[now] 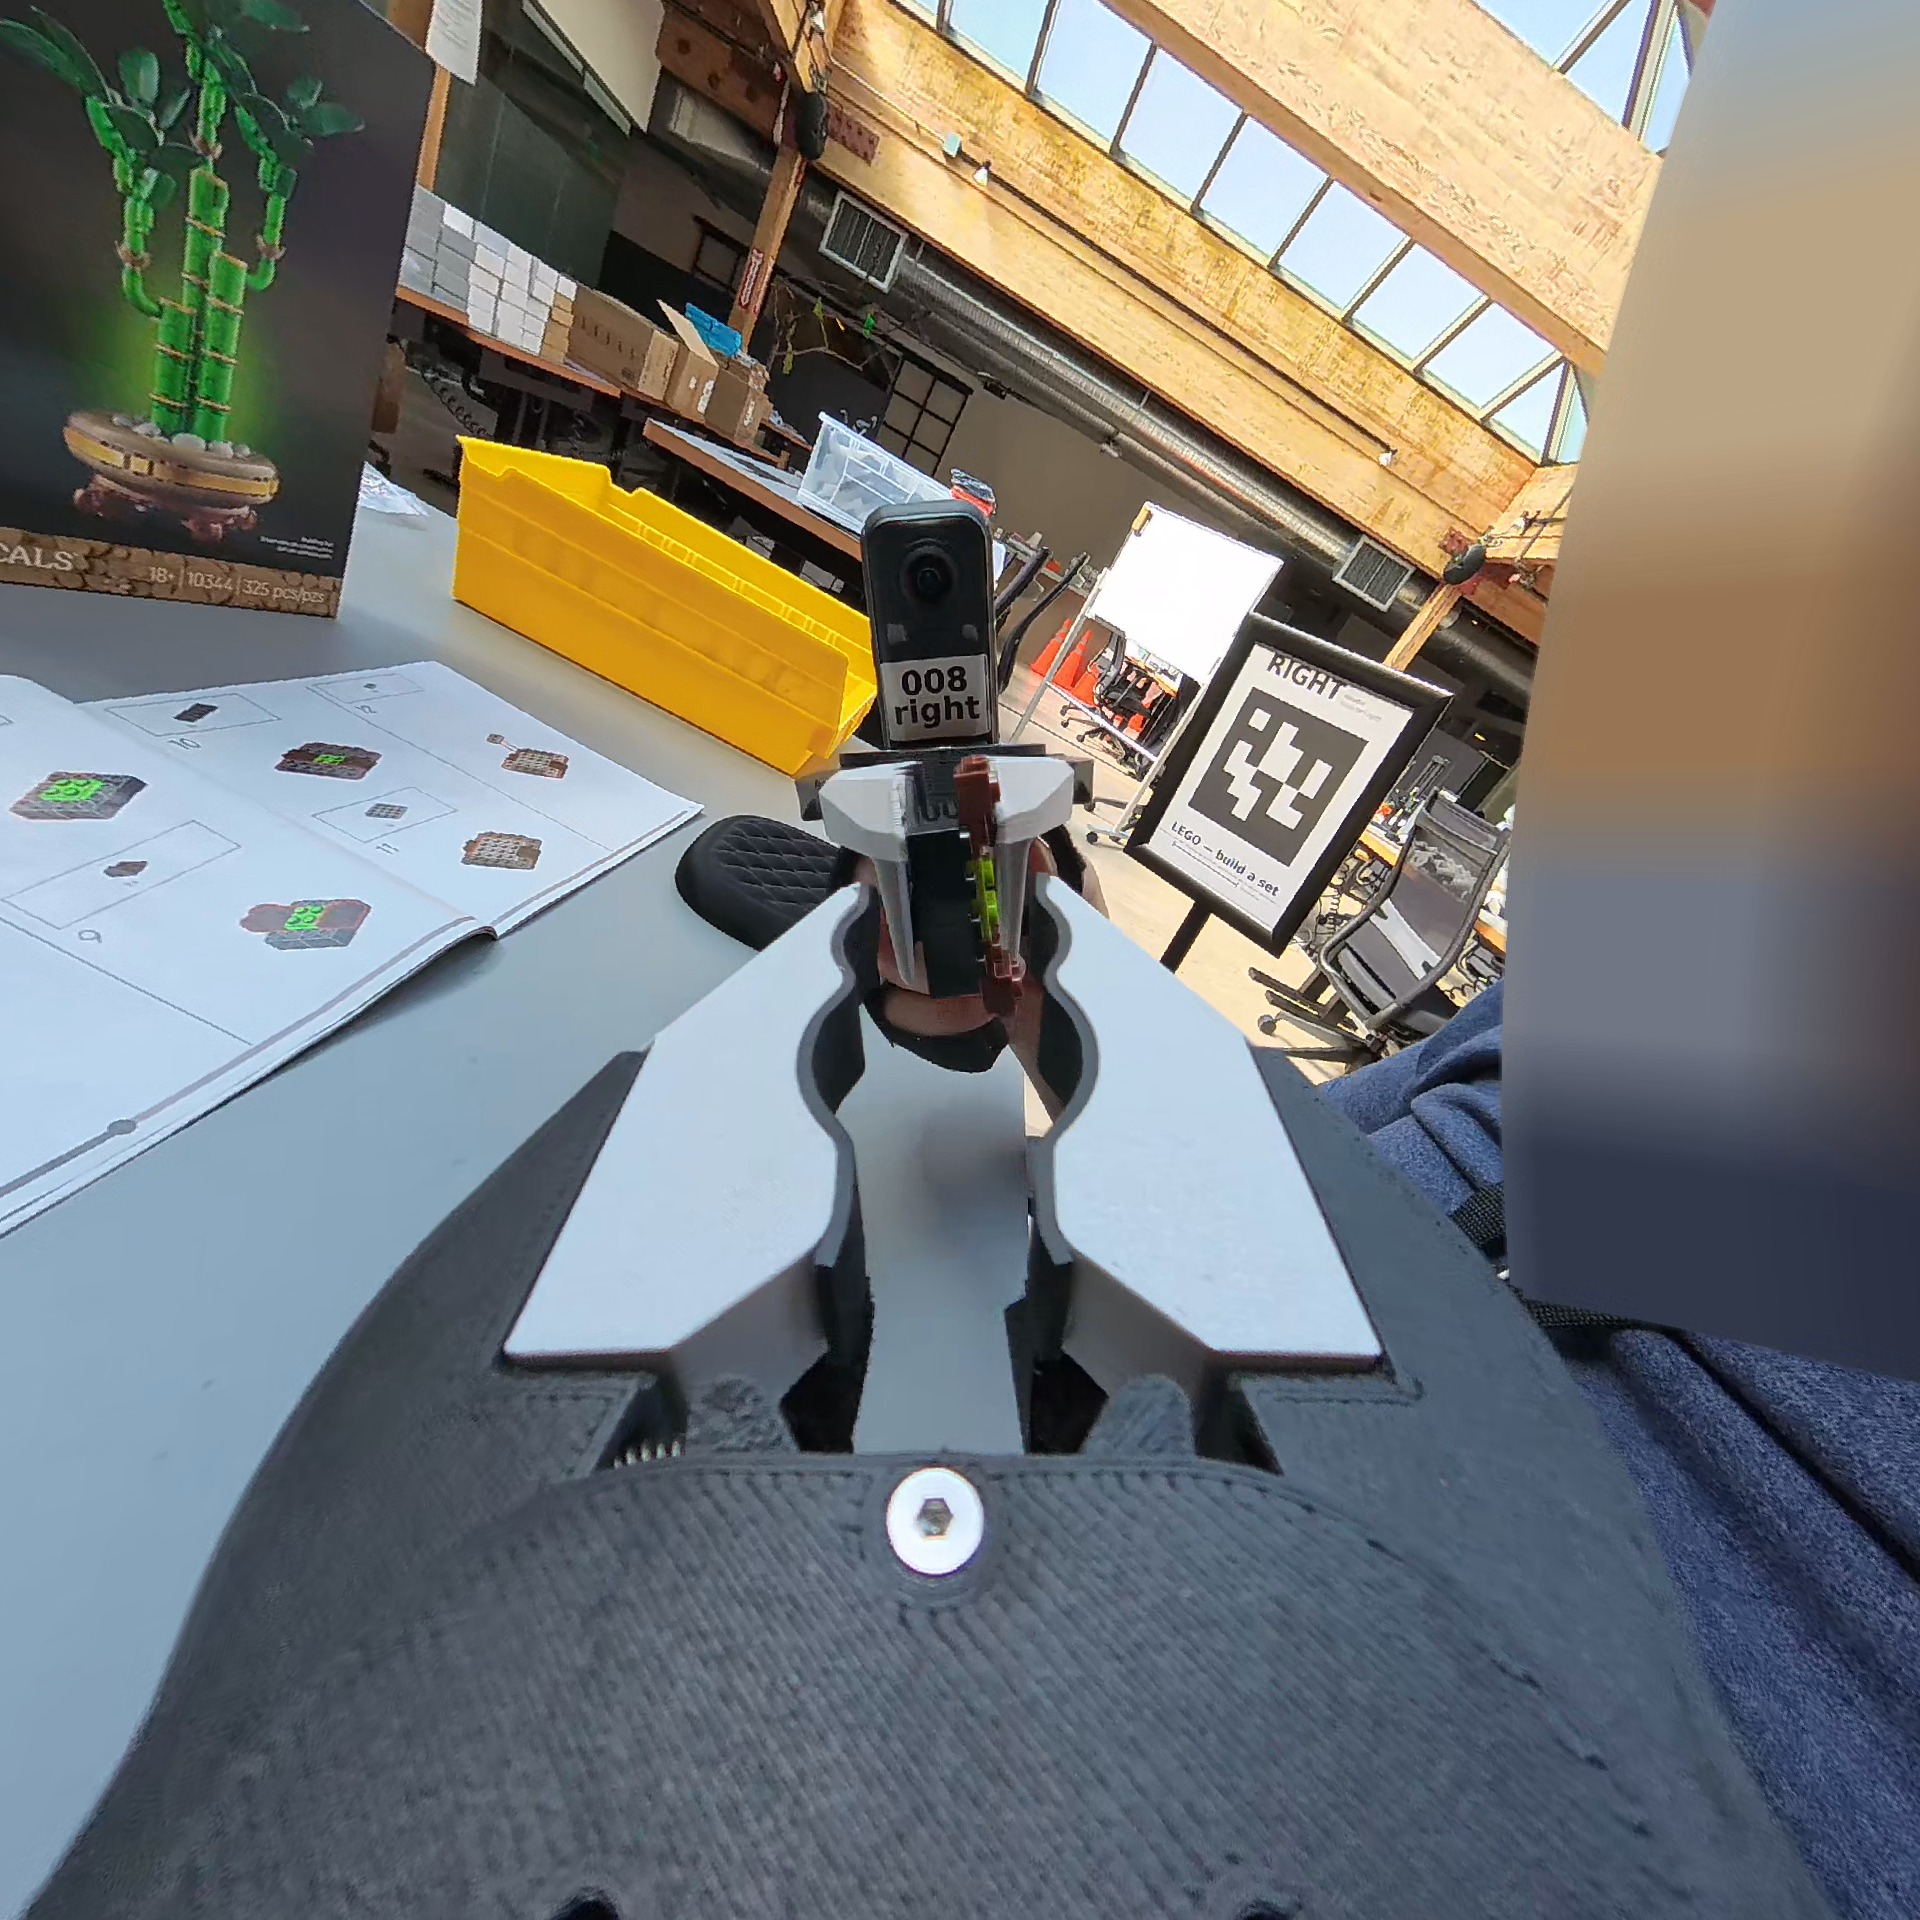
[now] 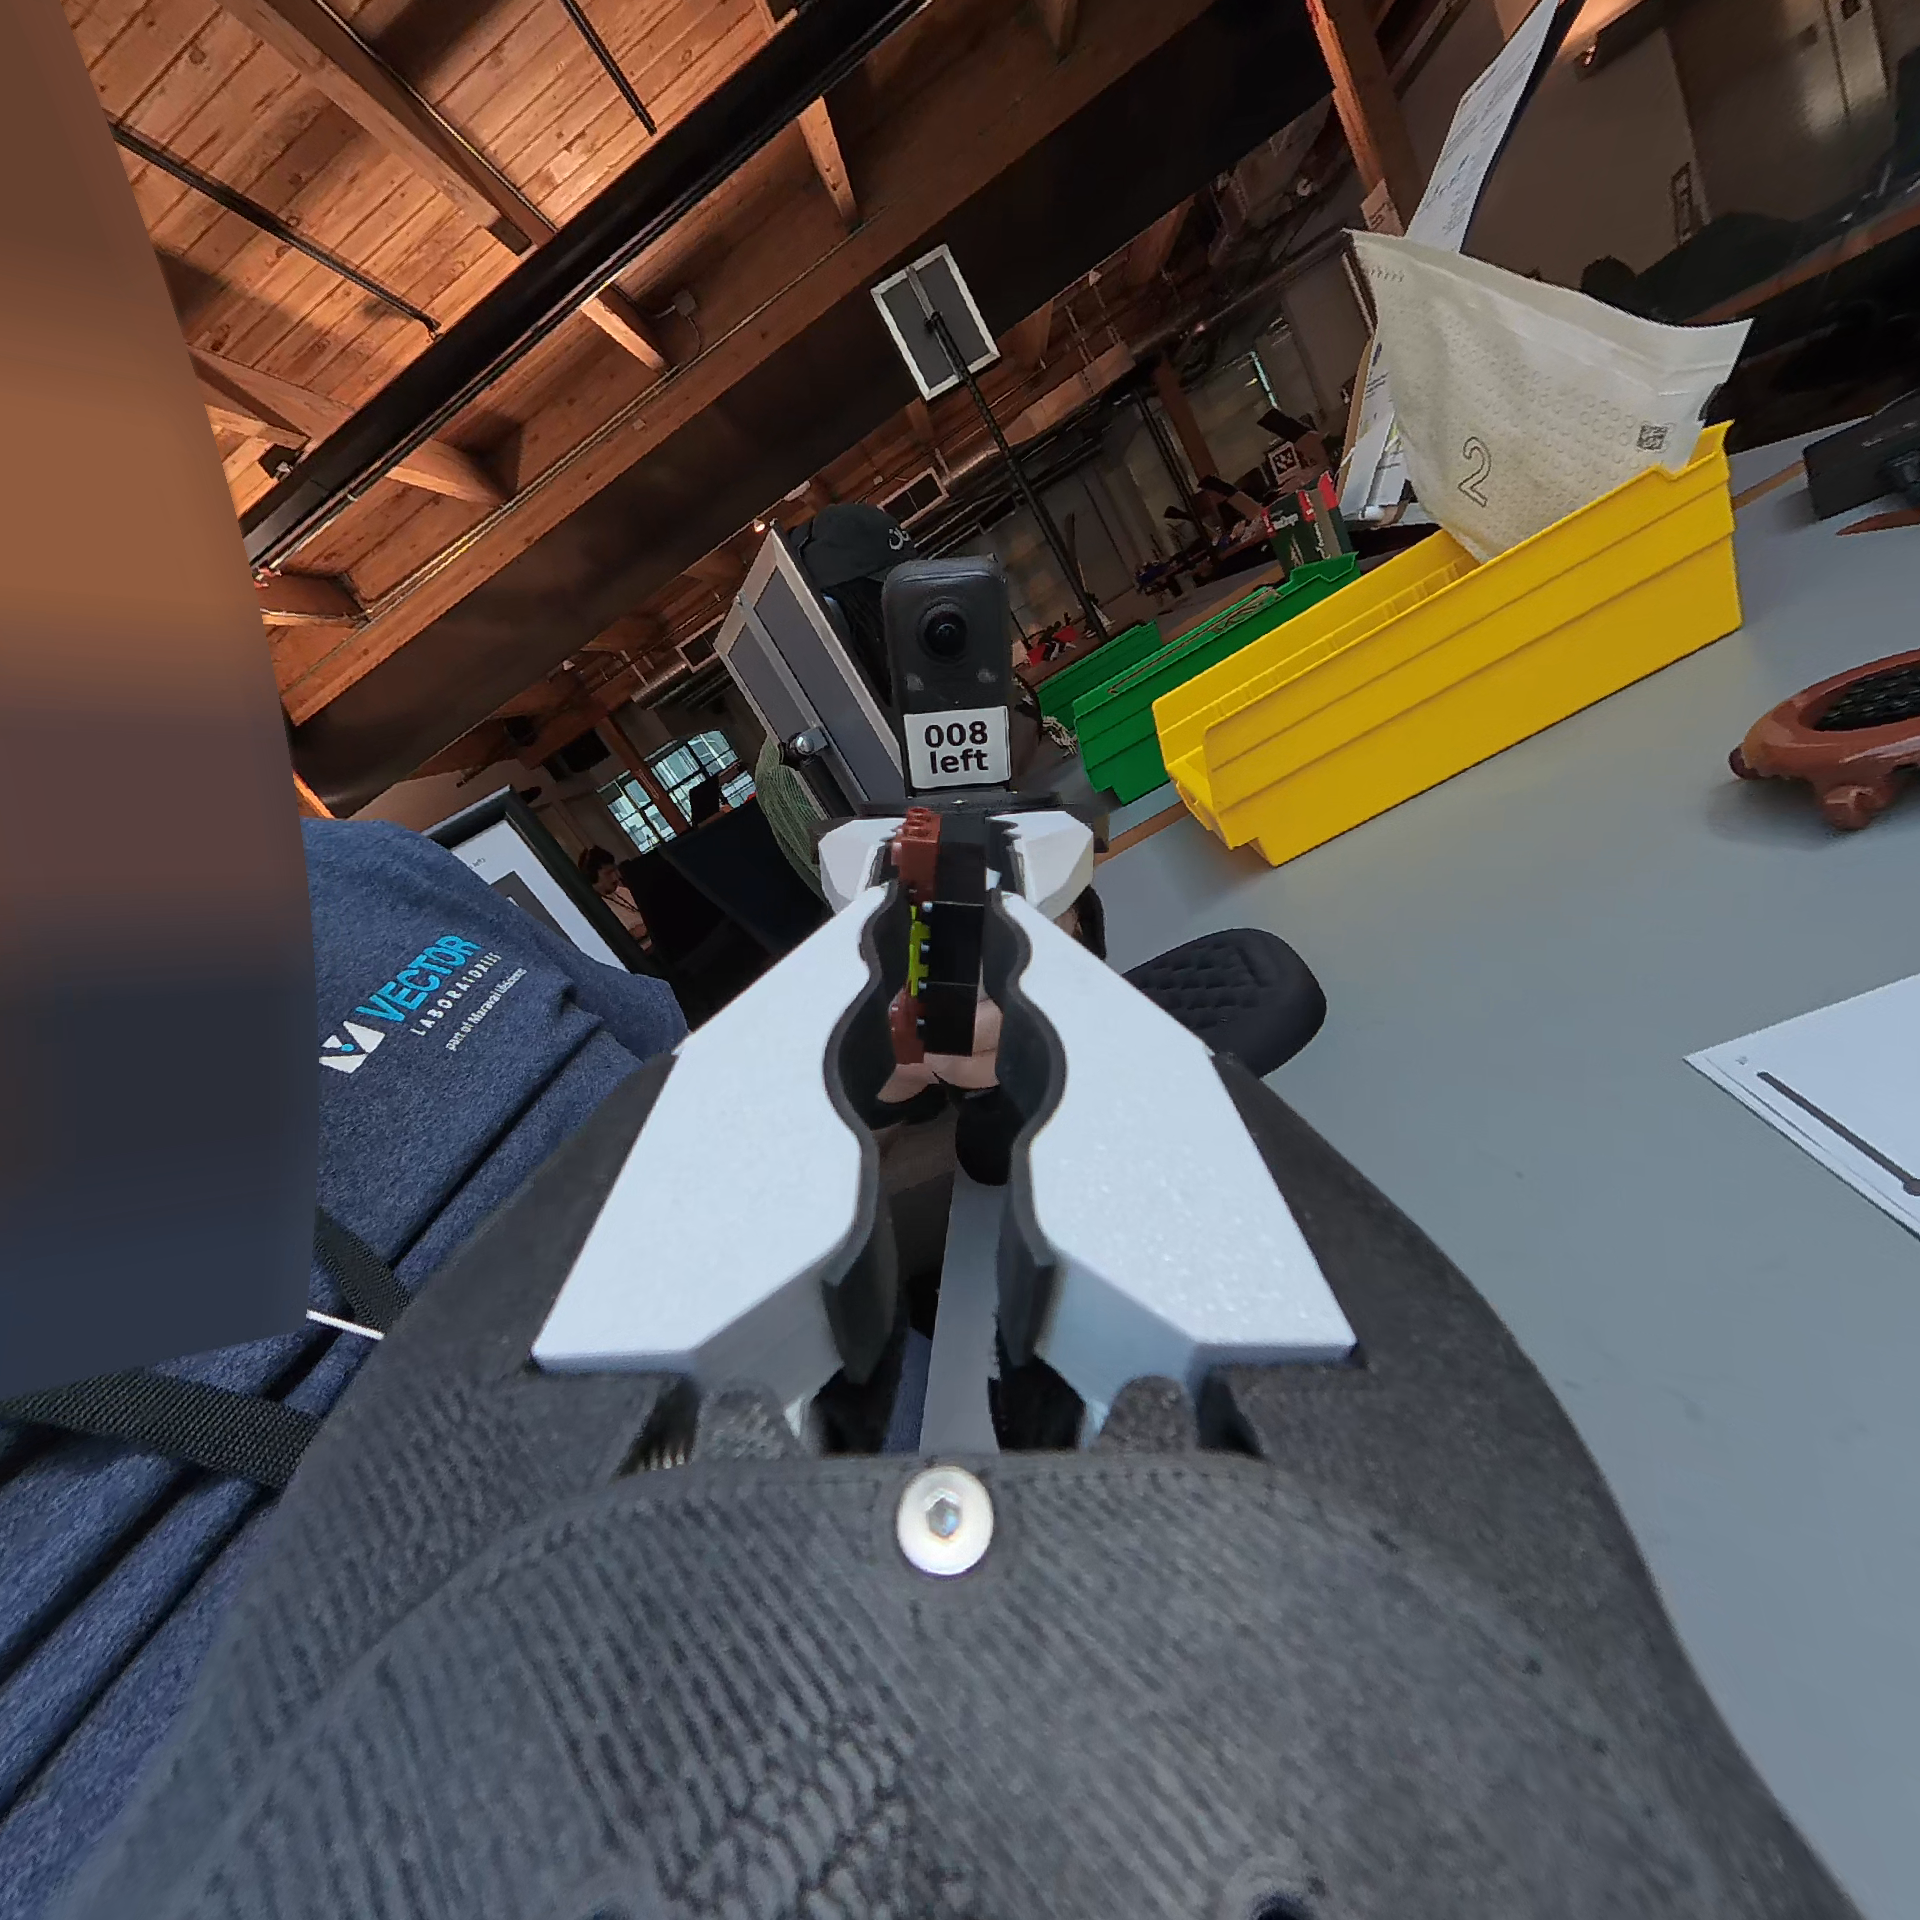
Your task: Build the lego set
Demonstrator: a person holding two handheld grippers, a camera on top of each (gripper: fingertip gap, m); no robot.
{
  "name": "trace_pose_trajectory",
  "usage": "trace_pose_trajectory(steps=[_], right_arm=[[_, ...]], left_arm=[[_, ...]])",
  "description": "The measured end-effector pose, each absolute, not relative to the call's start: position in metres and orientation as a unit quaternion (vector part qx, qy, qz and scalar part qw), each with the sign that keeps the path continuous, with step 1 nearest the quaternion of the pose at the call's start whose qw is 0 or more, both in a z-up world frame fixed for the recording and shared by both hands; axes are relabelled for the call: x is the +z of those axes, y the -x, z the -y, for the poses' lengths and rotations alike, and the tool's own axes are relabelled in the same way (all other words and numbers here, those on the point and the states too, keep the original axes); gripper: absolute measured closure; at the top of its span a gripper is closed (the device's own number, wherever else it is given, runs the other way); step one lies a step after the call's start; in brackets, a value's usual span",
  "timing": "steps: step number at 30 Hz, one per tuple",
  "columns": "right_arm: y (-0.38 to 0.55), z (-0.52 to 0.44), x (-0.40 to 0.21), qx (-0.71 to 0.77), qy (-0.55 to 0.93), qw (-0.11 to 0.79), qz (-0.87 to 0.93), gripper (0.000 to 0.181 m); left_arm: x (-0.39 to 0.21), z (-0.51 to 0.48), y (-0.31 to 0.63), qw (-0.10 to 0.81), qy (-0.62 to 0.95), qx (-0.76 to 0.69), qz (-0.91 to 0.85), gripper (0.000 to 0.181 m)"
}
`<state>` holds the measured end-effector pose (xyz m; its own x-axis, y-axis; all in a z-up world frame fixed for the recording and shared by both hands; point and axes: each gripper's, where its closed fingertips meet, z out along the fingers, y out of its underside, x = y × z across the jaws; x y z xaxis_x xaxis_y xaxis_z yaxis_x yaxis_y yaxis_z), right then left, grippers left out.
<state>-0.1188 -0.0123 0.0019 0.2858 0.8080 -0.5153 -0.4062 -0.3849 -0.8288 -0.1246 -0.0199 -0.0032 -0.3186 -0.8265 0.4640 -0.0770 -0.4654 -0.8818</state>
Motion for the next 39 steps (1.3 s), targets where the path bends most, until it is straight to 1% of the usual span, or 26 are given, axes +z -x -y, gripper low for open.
trace_pose_trajectory(steps=[3,6,8,13,16,18,19,21,22,24,25,26,30,32,33,34,36,37,38,39], right_arm=[[0.12,0.013,0.001,0.571,0.605,0.528,0.172,0.169],[0.121,0.013,0.002,0.573,0.603,0.527,0.174,0.168],[0.121,0.012,0.001,0.573,0.603,0.528,0.171,0.169],[0.12,0.012,0.001,0.569,0.603,0.533,0.169,0.168],[0.121,0.012,0.002,0.577,0.598,0.53,0.169,0.168],[0.121,0.012,0.002,0.576,0.594,0.535,0.17,0.168],[0.122,0.012,0.001,0.568,0.596,0.54,0.175,0.167],[0.124,0.01,-0.003,0.551,0.609,0.543,0.174,0.149],[0.124,0.009,-0.005,0.551,0.613,0.54,0.169,0.149],[0.125,0.011,-0.005,0.567,0.608,0.53,0.165,0.159],[0.126,0.011,-0.006,0.574,0.607,0.525,0.161,0.168],[0.125,0.009,-0.007,0.578,0.607,0.522,0.154,0.169],[0.121,0.007,-0.009,0.602,0.604,0.506,0.129,0.169],[0.119,0.007,-0.01,0.607,0.603,0.502,0.122,0.169],[0.12,0.007,-0.01,0.608,0.604,0.501,0.124,0.169],[0.121,0.007,-0.011,0.607,0.604,0.501,0.123,0.169],[0.121,0.006,-0.01,0.606,0.603,0.505,0.12,0.168],[0.121,0.006,-0.01,0.606,0.604,0.504,0.121,0.166],[0.122,0.005,-0.012,0.605,0.608,0.5,0.118,0.157],[0.123,0.005,-0.015,0.603,0.614,0.496,0.116,0.159]], left_arm=[[-0.006,0.02,0.125,0.264,0.52,-0.688,-0.432,0.154],[-0.008,0.021,0.123,0.254,0.523,-0.689,-0.432,0.156],[-0.007,0.024,0.123,0.249,0.519,-0.692,-0.436,0.163],[-0.007,0.022,0.12,0.251,0.521,-0.694,-0.43,0.163],[-0.007,0.023,0.12,0.244,0.517,-0.698,-0.431,0.169],[-0.007,0.022,0.12,0.248,0.516,-0.697,-0.431,0.169],[-0.006,0.022,0.121,0.248,0.516,-0.698,-0.431,0.169],[-0.003,0.018,0.123,0.246,0.517,-0.706,-0.417,0.169],[-0.003,0.016,0.124,0.243,0.518,-0.71,-0.411,0.169],[-0.005,0.014,0.124,0.238,0.524,-0.71,-0.407,0.169],[-0.006,0.015,0.123,0.234,0.524,-0.711,-0.406,0.169],[-0.006,0.015,0.122,0.231,0.525,-0.713,-0.403,0.169],[-0.009,0.014,0.119,0.219,0.528,-0.722,-0.389,0.167],[-0.016,0.017,0.118,0.206,0.538,-0.713,-0.4,0.158],[-0.018,0.018,0.117,0.207,0.54,-0.708,-0.405,0.161],[-0.018,0.019,0.118,0.211,0.535,-0.709,-0.407,0.169],[-0.018,0.017,0.118,0.217,0.539,-0.707,-0.403,0.169],[-0.018,0.017,0.118,0.215,0.54,-0.708,-0.401,0.169],[-0.017,0.016,0.118,0.213,0.541,-0.711,-0.395,0.169],[-0.016,0.015,0.118,0.209,0.543,-0.715,-0.388,0.168]])
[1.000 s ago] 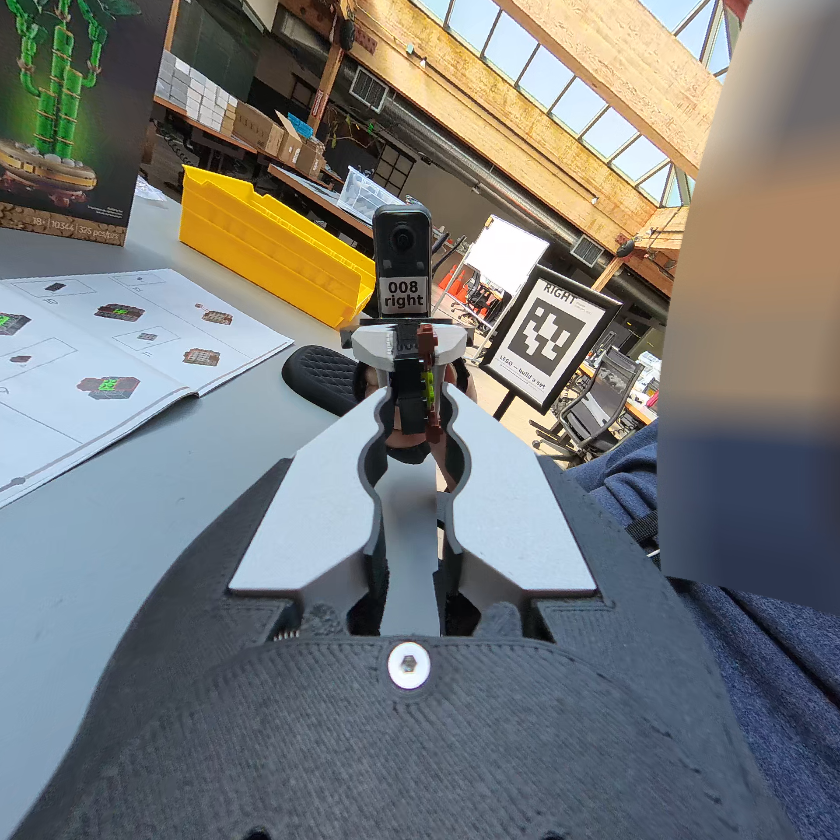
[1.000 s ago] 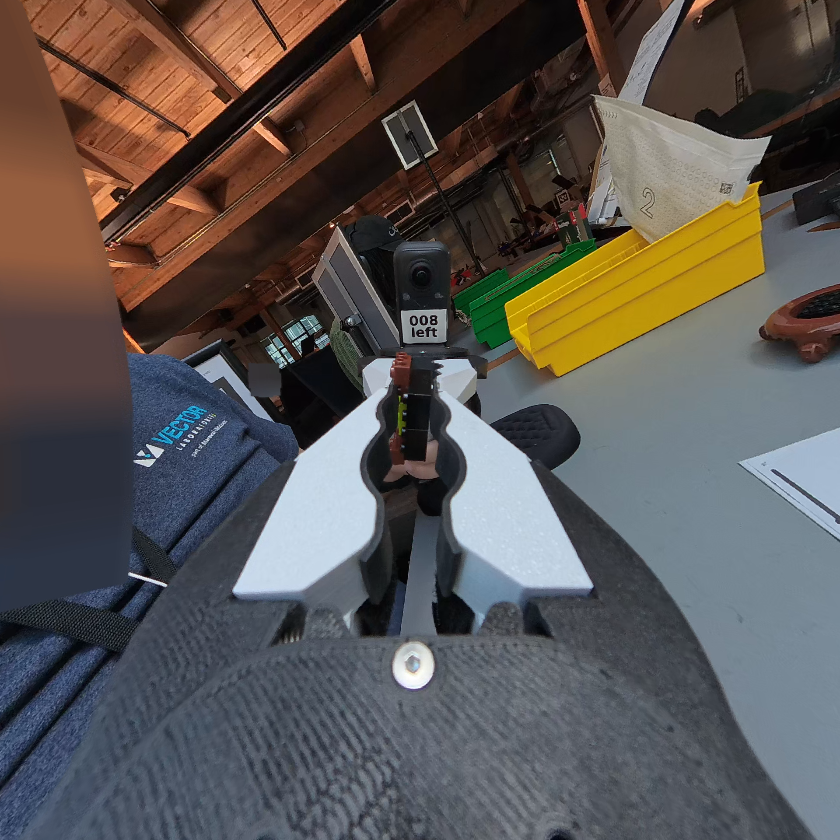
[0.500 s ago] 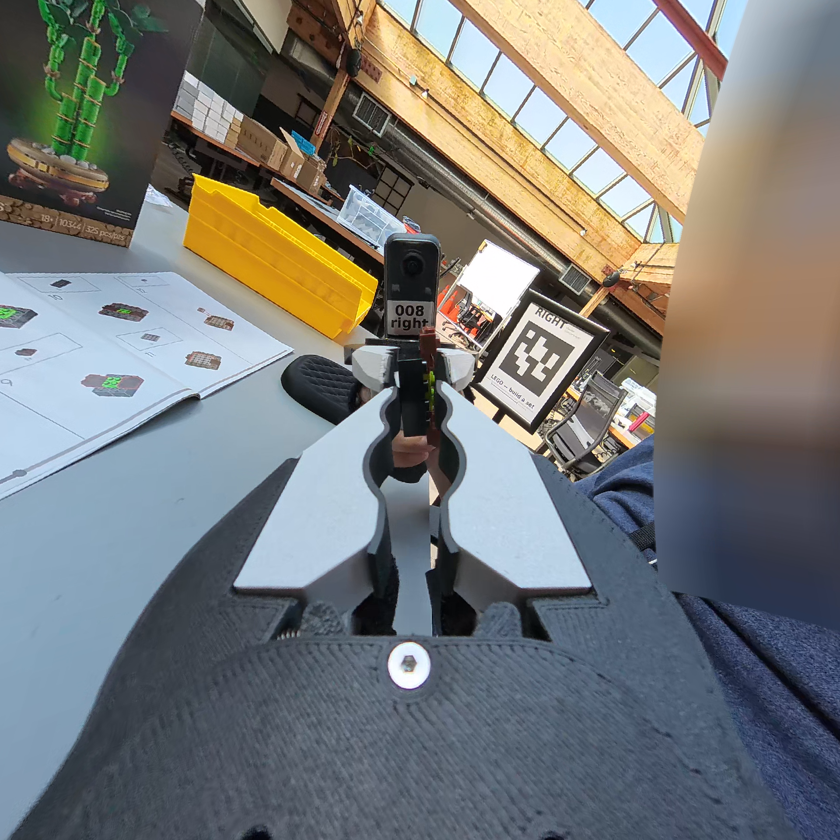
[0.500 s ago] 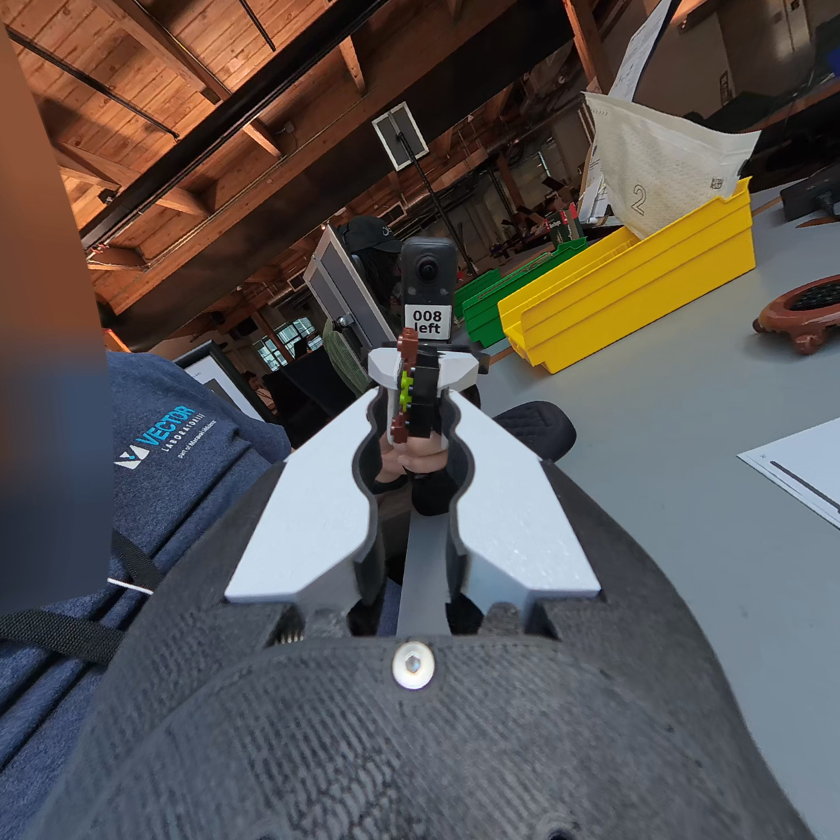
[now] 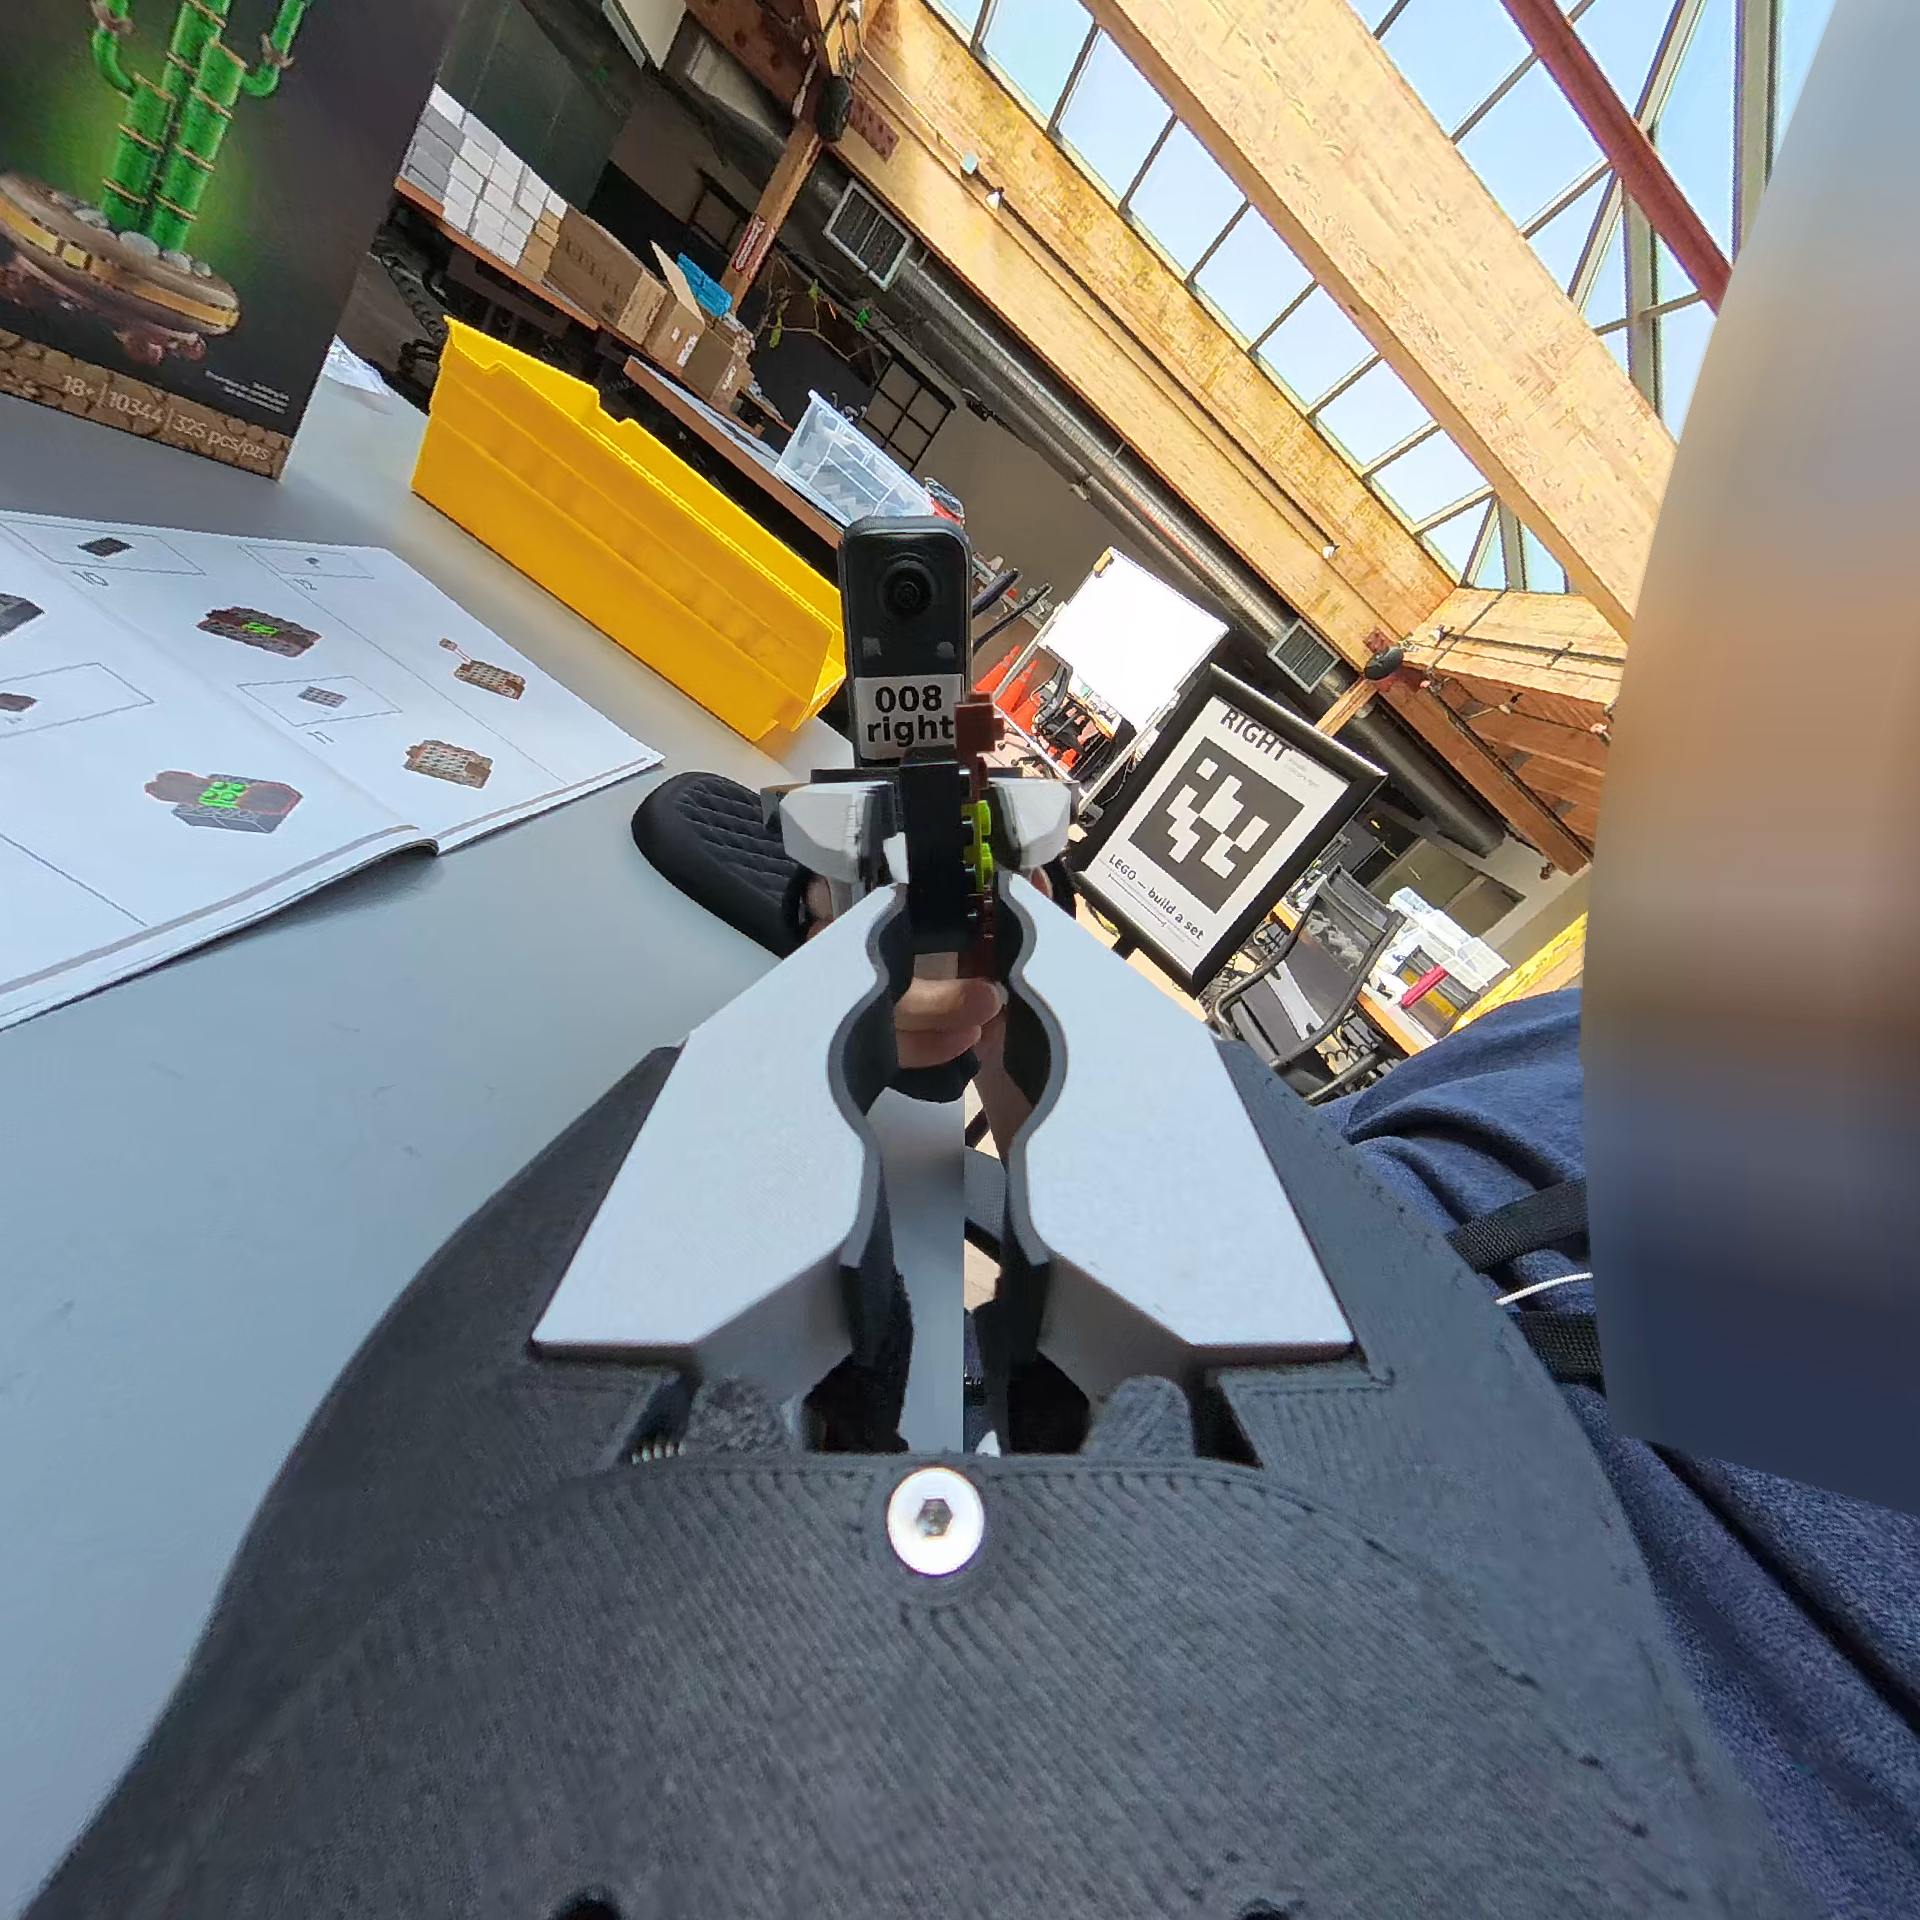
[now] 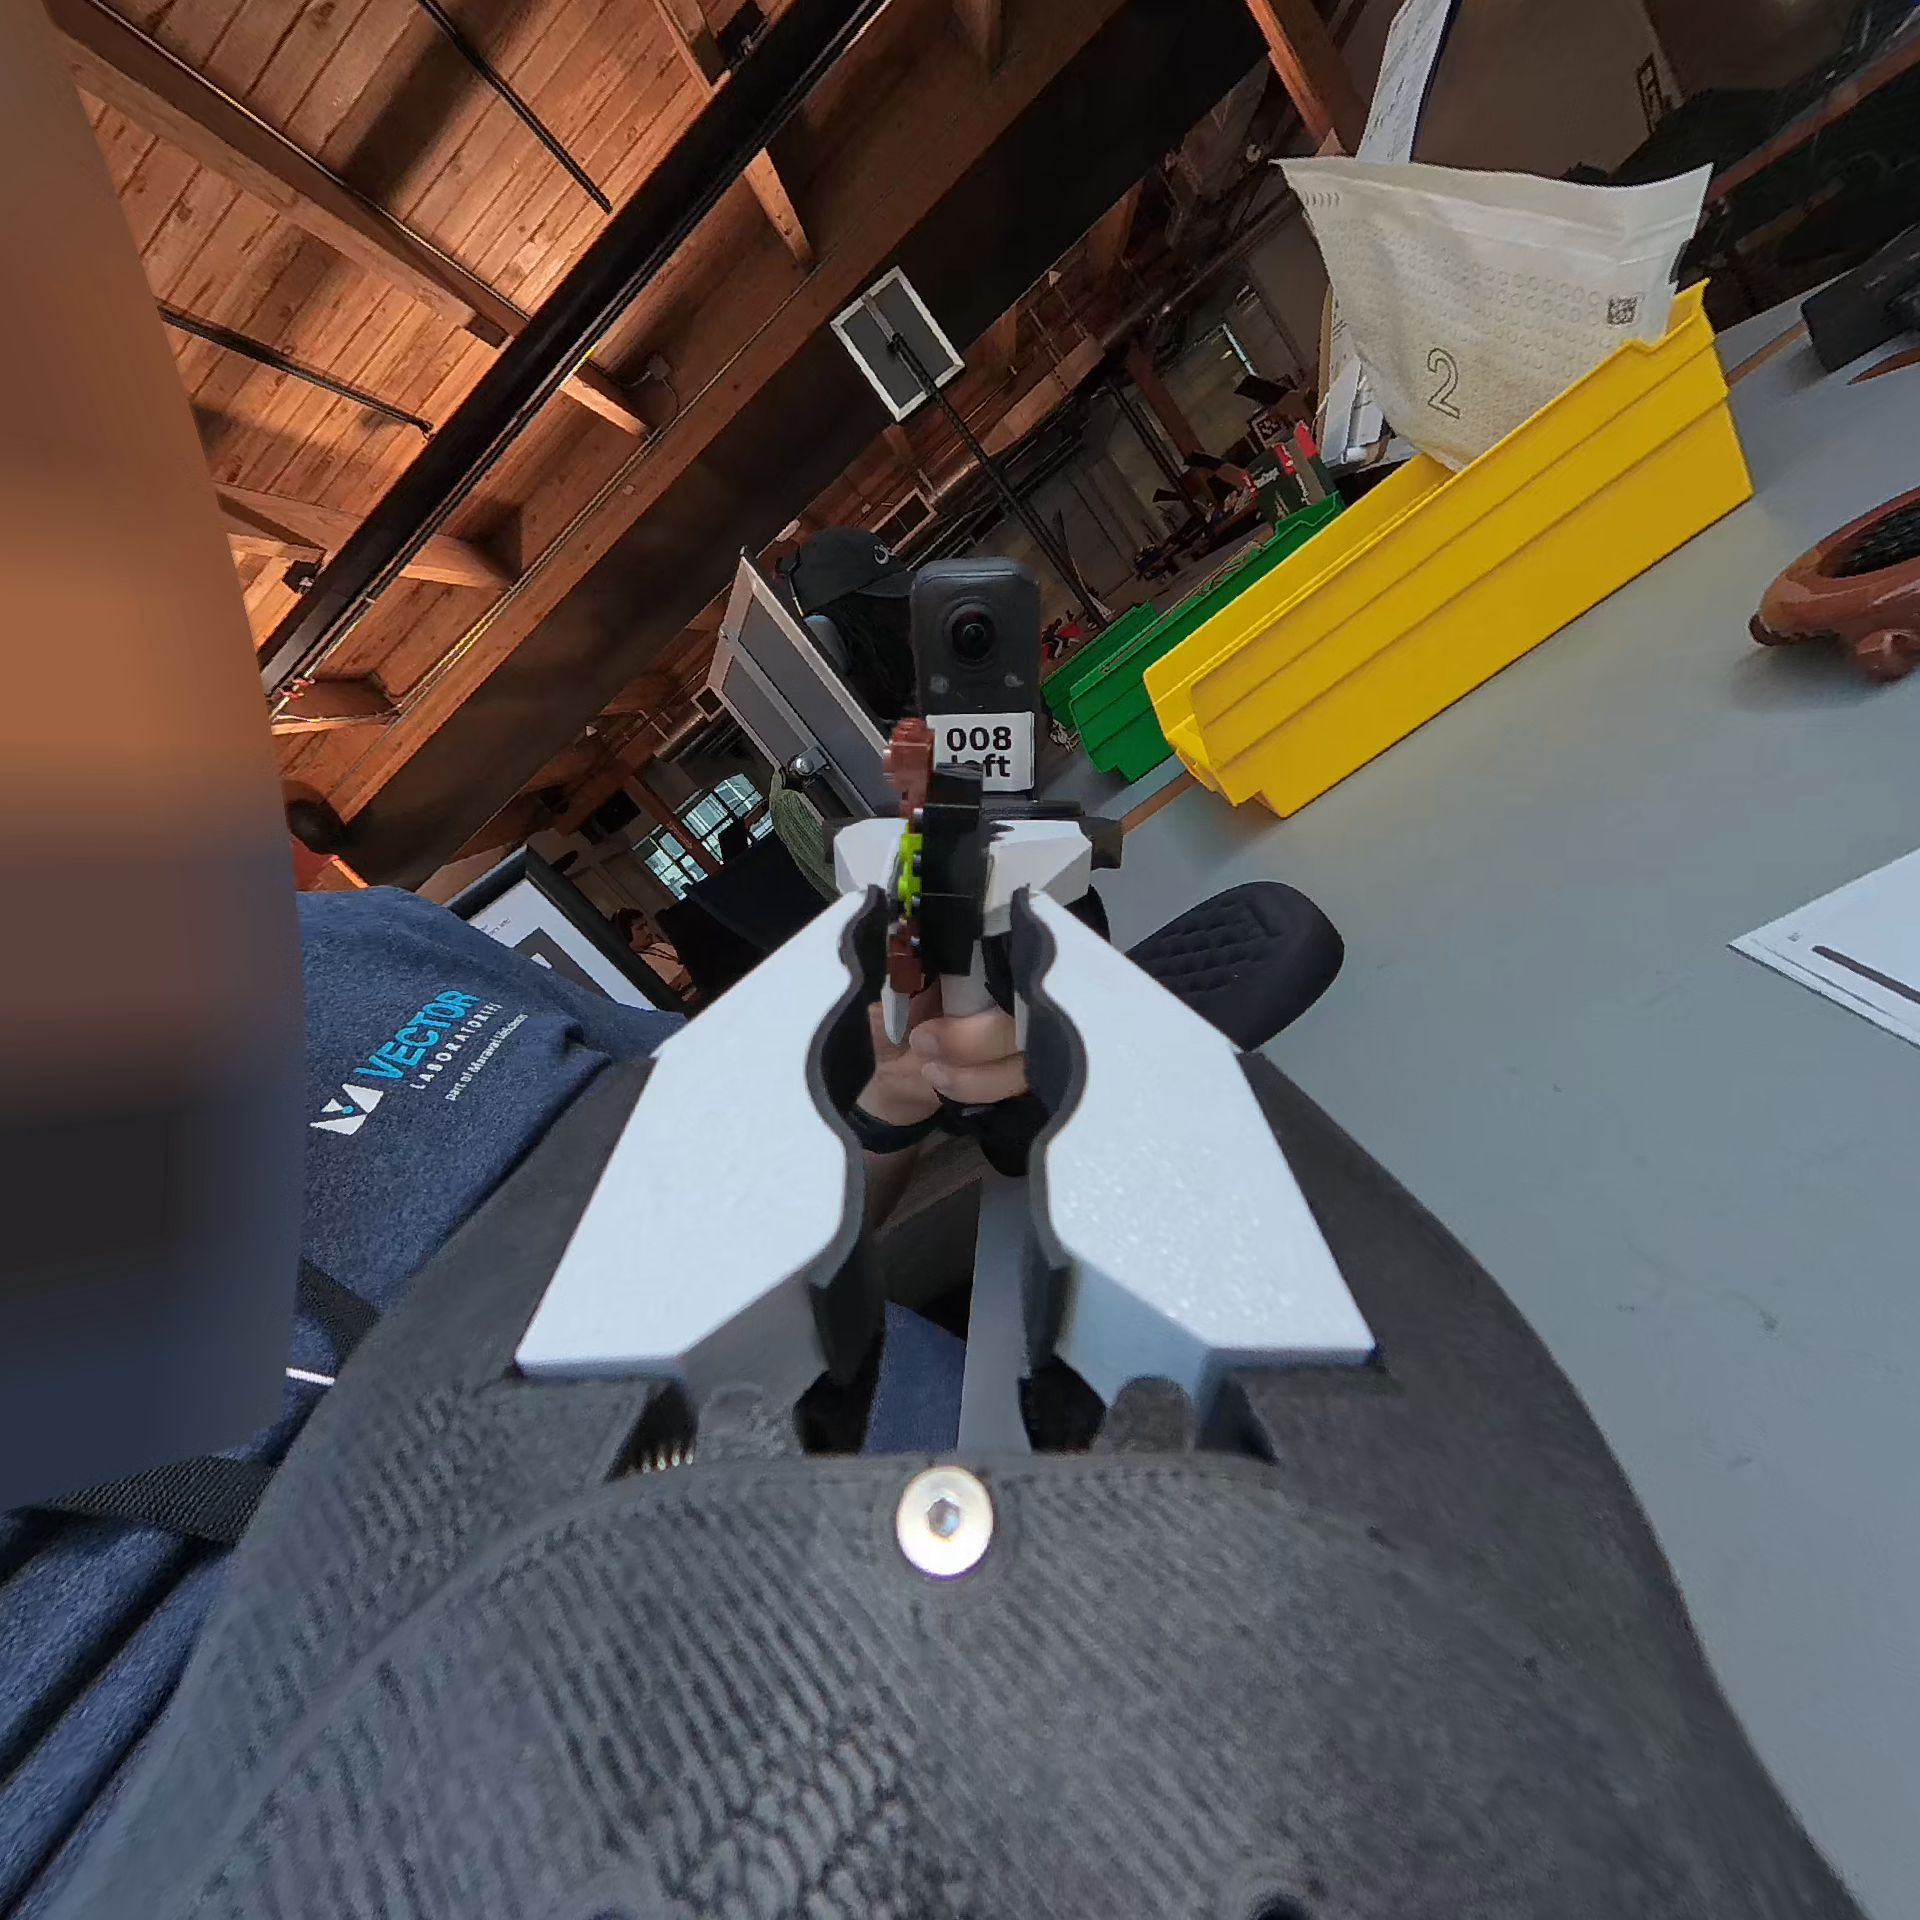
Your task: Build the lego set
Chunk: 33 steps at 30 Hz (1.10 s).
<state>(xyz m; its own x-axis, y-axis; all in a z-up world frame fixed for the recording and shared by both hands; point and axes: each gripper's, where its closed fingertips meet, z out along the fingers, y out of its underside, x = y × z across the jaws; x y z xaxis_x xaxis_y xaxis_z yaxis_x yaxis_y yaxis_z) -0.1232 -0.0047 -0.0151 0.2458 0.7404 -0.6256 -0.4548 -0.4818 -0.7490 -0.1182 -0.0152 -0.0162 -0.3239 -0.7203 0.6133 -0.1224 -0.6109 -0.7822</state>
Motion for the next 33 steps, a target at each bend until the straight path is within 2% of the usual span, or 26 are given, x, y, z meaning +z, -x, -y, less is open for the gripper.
trace_pose_trajectory(steps=[1,6,12,16,17,20,23,25,30,33], right_arm=[[0.124,0.005,-0.016,0.603,0.615,0.495,0.118,0.165],[0.123,0.004,-0.022,0.609,0.618,0.487,0.105,0.164],[0.112,-0.006,-0.022,0.607,0.613,0.502,0.067,0.152],[0.115,-0.005,-0.03,0.581,0.637,0.499,0.087,0.159],[0.115,-0.005,-0.03,0.587,0.636,0.494,0.084,0.165],[0.115,0.001,-0.029,0.626,0.621,0.465,0.077,0.169],[0.111,0.002,-0.033,0.644,0.627,0.432,0.07,0.169],[0.114,0.007,-0.038,0.653,0.641,0.394,0.087,0.169],[0.12,0.008,-0.041,0.644,0.665,0.354,0.132,0.168],[0.116,0.003,-0.044,0.631,0.673,0.36,0.138,0.169]], left_arm=[[-0.017,0.015,0.118,0.204,0.545,-0.717,-0.384,0.168],[-0.022,0.013,0.117,0.184,0.558,-0.721,-0.369,0.169],[-0.028,0.016,0.116,0.167,0.573,-0.715,-0.365,0.169],[-0.034,0.012,0.114,0.16,0.59,-0.711,-0.348,0.169],[-0.035,0.011,0.114,0.16,0.593,-0.71,-0.345,0.169],[-0.034,0.016,0.114,0.16,0.578,-0.717,-0.356,0.168],[-0.034,0.01,0.121,0.174,0.573,-0.704,-0.382,0.148],[-0.039,0.001,0.125,0.173,0.587,-0.682,-0.4,0.143],[-0.047,0.011,0.12,0.096,0.595,-0.674,-0.428,0.152],[-0.049,0.015,0.115,0.085,0.585,-0.686,-0.425,0.171]])
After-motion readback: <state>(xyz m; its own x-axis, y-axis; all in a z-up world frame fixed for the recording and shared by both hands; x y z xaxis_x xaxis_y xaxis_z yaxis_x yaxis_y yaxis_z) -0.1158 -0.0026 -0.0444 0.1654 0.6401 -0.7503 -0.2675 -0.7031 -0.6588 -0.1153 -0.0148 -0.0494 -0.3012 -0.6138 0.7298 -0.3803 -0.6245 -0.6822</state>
